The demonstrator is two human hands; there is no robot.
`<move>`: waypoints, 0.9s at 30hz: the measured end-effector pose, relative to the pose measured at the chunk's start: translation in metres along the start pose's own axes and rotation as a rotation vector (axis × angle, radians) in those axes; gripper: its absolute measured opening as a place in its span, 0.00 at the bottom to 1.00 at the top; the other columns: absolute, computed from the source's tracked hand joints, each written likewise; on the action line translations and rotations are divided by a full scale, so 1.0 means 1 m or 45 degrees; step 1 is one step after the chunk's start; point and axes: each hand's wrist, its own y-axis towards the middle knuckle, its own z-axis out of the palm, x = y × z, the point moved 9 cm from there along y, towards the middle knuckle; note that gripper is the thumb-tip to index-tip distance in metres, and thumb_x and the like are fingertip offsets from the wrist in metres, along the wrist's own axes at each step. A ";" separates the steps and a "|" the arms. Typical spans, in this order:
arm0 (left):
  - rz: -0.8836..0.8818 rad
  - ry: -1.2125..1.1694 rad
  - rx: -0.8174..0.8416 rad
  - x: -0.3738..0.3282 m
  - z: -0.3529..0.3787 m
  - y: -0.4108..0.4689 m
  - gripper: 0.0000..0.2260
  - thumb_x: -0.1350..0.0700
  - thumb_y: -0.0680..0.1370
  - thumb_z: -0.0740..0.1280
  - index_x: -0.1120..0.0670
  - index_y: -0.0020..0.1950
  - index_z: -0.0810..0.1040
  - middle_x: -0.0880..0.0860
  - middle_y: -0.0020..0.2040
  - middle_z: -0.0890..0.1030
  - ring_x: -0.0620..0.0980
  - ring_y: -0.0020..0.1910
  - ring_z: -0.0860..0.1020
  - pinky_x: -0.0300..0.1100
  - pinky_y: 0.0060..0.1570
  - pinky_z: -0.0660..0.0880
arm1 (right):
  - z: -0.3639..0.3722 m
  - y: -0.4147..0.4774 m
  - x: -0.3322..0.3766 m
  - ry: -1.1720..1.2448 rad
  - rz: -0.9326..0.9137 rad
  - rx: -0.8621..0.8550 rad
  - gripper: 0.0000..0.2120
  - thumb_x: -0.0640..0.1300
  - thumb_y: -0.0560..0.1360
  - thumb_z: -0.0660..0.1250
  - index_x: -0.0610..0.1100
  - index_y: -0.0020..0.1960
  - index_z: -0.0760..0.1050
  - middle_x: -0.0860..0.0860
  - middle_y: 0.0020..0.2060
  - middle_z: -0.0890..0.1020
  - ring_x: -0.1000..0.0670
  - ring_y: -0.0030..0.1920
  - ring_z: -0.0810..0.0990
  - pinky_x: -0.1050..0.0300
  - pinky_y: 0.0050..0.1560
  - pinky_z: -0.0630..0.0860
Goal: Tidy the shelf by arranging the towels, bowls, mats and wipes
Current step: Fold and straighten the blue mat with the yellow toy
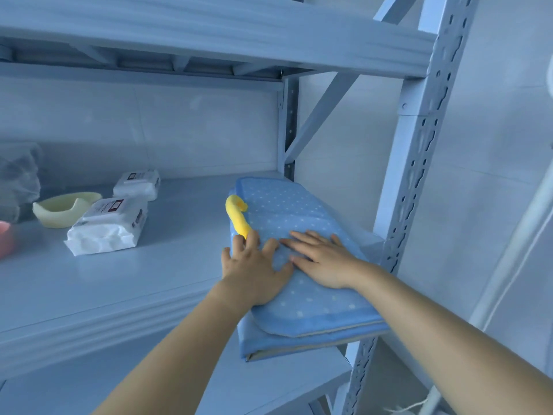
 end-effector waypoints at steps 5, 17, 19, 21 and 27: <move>-0.010 -0.054 -0.049 -0.008 0.009 -0.001 0.26 0.36 0.76 0.52 0.43 0.71 0.58 0.45 0.73 0.58 0.53 0.71 0.53 0.50 0.70 0.56 | -0.003 0.006 -0.009 -0.009 -0.123 -0.009 0.23 0.58 0.80 0.48 0.62 0.74 0.50 0.60 0.75 0.49 0.54 0.76 0.45 0.44 0.73 0.41; -0.086 -0.244 0.308 -0.030 0.022 0.027 0.26 0.36 0.75 0.56 0.36 0.72 0.56 0.44 0.75 0.54 0.52 0.73 0.46 0.48 0.70 0.49 | -0.019 0.025 -0.054 0.007 -0.196 0.073 0.23 0.60 0.79 0.51 0.60 0.73 0.55 0.61 0.75 0.53 0.56 0.75 0.49 0.47 0.73 0.44; -0.102 -0.242 0.293 -0.037 0.025 0.035 0.26 0.35 0.75 0.55 0.36 0.72 0.56 0.44 0.74 0.55 0.52 0.73 0.46 0.48 0.70 0.49 | -0.022 0.027 -0.061 -0.062 -0.176 0.099 0.24 0.60 0.79 0.49 0.60 0.74 0.53 0.59 0.75 0.51 0.55 0.75 0.48 0.45 0.74 0.46; -0.118 -0.223 0.273 -0.041 0.026 0.041 0.26 0.35 0.75 0.55 0.36 0.72 0.56 0.44 0.74 0.55 0.52 0.72 0.47 0.49 0.70 0.50 | -0.027 0.028 -0.069 -0.098 -0.122 0.059 0.24 0.62 0.78 0.49 0.61 0.74 0.54 0.57 0.76 0.50 0.54 0.75 0.49 0.46 0.74 0.49; -0.114 -0.223 0.250 -0.039 0.029 0.045 0.27 0.34 0.75 0.54 0.39 0.73 0.57 0.44 0.74 0.55 0.52 0.73 0.47 0.49 0.70 0.52 | -0.037 0.018 -0.084 0.047 -0.013 -0.207 0.25 0.62 0.76 0.57 0.54 0.70 0.65 0.55 0.72 0.63 0.54 0.72 0.61 0.55 0.69 0.61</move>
